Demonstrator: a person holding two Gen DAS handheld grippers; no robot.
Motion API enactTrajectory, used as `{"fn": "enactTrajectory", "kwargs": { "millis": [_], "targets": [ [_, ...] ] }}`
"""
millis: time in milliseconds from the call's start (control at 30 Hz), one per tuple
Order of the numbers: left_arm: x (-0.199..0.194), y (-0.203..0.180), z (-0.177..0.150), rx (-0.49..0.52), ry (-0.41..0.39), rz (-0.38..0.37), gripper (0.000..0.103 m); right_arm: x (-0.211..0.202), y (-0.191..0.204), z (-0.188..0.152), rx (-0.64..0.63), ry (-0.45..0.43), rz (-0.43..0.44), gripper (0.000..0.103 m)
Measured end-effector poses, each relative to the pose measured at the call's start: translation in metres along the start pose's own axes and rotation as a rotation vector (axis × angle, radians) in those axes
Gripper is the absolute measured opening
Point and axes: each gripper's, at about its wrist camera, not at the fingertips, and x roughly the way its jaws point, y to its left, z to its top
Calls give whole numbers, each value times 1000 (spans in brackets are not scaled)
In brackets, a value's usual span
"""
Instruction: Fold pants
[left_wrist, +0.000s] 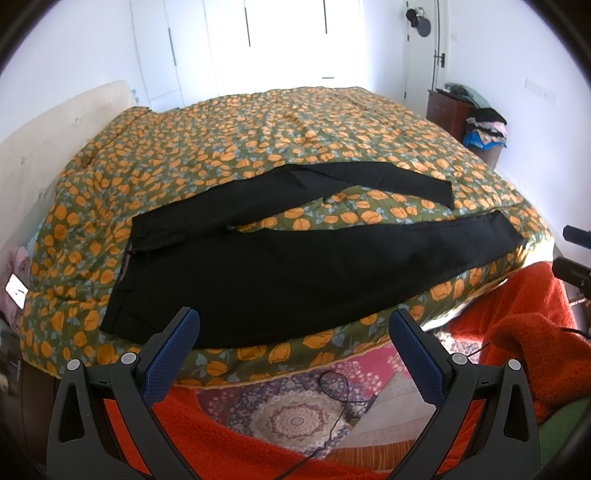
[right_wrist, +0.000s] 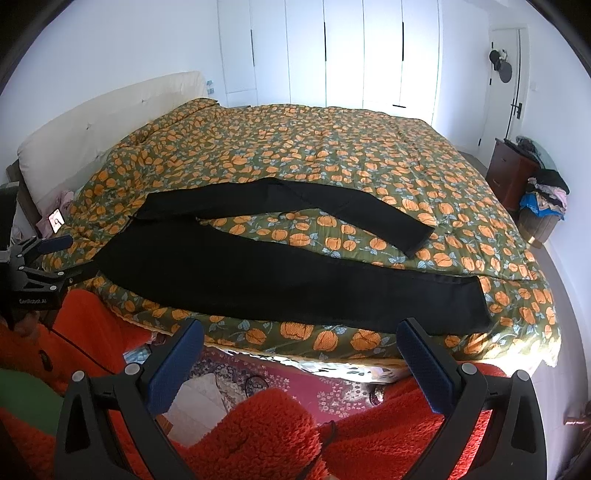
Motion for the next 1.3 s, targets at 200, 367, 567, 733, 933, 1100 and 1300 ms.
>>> {"fn": "enactTrajectory", "kwargs": {
  "millis": [200, 367, 567, 733, 933, 1100, 1300],
  "targets": [
    [-2, 0, 3, 4, -3, -8, 102, -1, 2, 2, -13, -2, -3, 103],
    [-4, -4, 4, 12, -7, -15, 102, -3, 1, 2, -3, -5, -12, 103],
    [-7, -6, 4, 18, -22, -19, 102, -4, -1, 3, 20, 1, -27, 103],
    [-6, -9, 5, 24, -12, -17, 102, -4, 1, 2, 13, 4, -43, 103],
    [-8, -15, 6, 42, -22, -11, 102, -5, 0, 0, 7, 3, -38, 103],
    [-8, -16, 6, 39, -18, -9, 102, -4, 0, 0, 4, 4, -32, 103],
    [-6, -13, 7, 43, -18, -16, 102, -2, 0, -1, 1, 8, -30, 103]
  ]
}}
